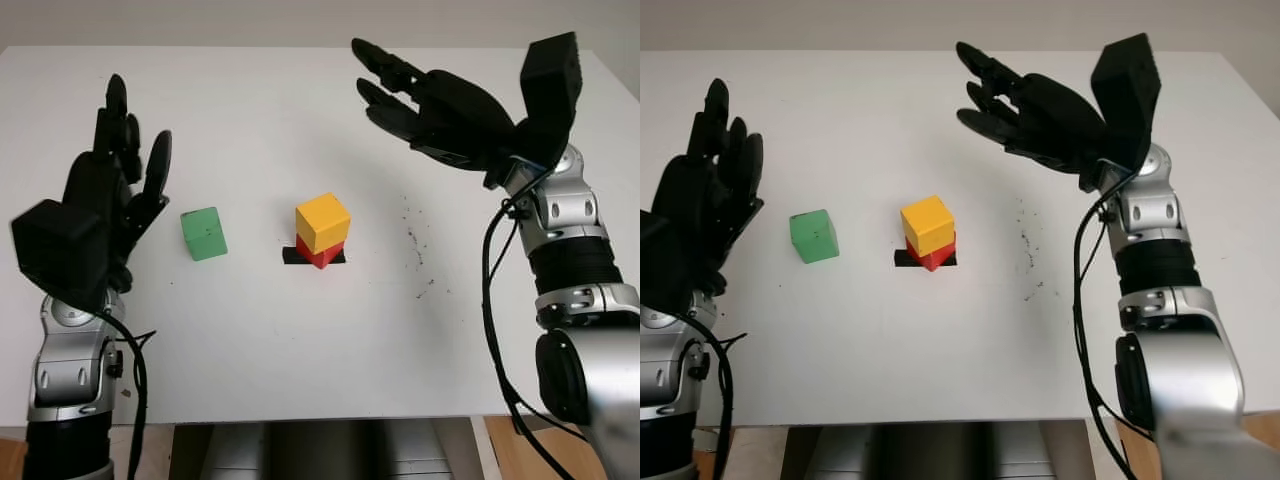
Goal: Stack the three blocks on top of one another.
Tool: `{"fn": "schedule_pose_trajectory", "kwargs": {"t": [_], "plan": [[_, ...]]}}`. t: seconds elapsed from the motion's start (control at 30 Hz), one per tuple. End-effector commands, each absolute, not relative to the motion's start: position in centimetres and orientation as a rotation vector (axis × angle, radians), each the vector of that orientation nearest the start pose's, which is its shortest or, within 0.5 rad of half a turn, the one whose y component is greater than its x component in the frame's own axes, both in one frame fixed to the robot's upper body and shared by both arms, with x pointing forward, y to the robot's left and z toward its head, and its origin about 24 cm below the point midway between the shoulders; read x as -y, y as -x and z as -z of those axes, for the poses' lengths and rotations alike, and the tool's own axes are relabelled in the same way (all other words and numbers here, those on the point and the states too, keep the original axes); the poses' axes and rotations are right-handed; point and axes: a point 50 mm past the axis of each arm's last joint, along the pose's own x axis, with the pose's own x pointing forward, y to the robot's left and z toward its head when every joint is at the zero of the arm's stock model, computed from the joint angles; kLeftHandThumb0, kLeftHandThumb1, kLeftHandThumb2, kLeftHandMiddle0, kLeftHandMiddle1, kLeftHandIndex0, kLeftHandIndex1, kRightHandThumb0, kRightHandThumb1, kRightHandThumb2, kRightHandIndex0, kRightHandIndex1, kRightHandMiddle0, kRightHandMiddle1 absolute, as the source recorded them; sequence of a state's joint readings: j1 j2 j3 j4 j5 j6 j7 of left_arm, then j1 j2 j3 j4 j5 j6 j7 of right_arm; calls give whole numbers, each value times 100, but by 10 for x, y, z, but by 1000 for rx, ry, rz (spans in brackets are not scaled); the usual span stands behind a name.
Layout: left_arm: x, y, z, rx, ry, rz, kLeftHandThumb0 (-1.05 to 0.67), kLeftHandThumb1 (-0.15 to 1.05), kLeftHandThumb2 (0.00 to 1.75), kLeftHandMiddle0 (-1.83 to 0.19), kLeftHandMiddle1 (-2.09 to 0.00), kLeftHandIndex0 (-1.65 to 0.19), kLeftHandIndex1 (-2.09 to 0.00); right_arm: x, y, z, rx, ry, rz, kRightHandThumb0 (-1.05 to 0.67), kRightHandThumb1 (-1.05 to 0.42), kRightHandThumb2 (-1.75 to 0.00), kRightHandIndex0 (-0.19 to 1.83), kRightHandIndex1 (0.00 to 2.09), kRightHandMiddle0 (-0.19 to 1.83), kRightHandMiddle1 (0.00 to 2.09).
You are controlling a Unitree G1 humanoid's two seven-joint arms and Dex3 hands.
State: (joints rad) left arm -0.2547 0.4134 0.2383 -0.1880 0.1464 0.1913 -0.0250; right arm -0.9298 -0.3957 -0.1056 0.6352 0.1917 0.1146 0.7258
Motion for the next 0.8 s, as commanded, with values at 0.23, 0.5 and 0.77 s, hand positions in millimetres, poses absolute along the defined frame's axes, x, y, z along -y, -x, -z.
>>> {"fn": "schedule_pose_trajectory", "kwargs": {"t": [0.23,0.5,0.77], "plan": [[-265,-263,-206,139,-998,-155,-77,95,4,-27,-6,-35,-18,181,-379,-197,196,96,-586,-66,-105,-48,-19,0,-19,0],[-262,-264,-221,-13,-1249,-34,-85,96,5,-15,-3,-34,-15,178,-379,-195,188,74,-566,-68,-105,-56,-19,0,-19,0],[-255,-276,-216,-77,-1365,34,-97,101,6,-13,-4,-29,-9,177,-379,-197,193,90,-547,-68,-105,-50,-19,0,-19,0]]}}
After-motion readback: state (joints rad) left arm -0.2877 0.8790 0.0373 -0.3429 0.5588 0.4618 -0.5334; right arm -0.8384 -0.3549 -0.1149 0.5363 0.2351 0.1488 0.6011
